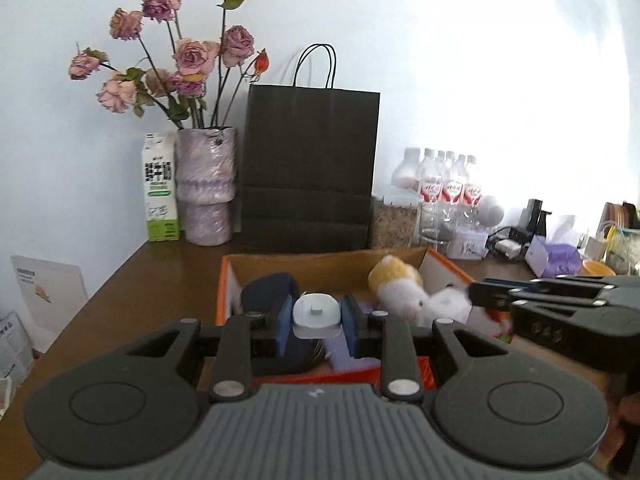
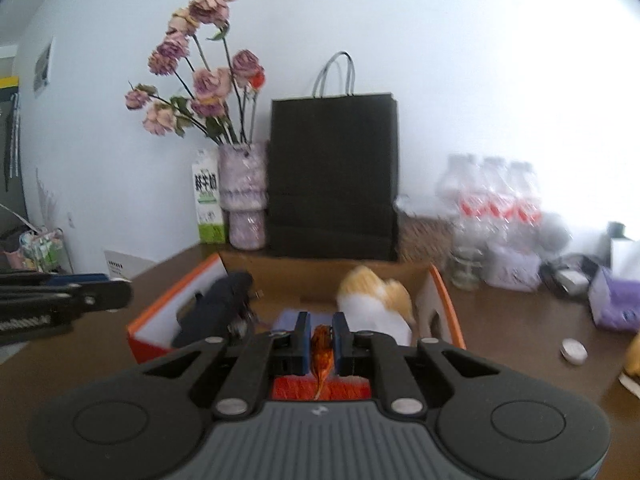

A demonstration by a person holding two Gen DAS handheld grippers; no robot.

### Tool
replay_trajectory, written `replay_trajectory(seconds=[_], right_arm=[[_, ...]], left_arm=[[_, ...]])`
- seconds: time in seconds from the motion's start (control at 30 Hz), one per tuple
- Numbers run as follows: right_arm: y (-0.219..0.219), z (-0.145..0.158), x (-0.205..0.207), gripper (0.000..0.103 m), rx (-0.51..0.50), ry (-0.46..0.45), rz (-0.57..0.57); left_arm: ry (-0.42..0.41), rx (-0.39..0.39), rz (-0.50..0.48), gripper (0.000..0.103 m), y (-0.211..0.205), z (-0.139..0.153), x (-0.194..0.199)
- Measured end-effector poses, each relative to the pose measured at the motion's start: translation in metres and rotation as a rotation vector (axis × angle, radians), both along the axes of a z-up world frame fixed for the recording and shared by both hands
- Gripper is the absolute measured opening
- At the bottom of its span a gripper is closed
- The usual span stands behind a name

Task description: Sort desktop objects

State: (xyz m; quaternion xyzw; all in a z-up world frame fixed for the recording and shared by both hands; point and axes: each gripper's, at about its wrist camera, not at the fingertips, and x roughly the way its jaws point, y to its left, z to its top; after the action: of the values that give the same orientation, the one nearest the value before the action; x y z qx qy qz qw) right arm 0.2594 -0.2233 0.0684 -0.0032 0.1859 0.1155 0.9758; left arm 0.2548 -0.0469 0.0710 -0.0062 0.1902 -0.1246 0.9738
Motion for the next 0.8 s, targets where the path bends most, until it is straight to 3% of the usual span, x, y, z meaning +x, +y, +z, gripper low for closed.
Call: replay_trajectory(seconds=[0.47,0.6,0.8], right_arm=[[0.024,-0.012,0.083,0.01,0.025,0.028,0.034],[0.021,-0.02,0.096,0.01,0.034,0.042,0.029],[0.02,-0.035,0.105,0.01,0.017,0.084,0.028]], left_arm=[[0.065,0.009,0.02,0.027,-0.019,-0.019,0.099],[0.073,-0.014,0.035,0.027,-0.02,-0.029,0.109],[0.095,0.035,0.044,0.027,-0.026,-0.043,0.114]])
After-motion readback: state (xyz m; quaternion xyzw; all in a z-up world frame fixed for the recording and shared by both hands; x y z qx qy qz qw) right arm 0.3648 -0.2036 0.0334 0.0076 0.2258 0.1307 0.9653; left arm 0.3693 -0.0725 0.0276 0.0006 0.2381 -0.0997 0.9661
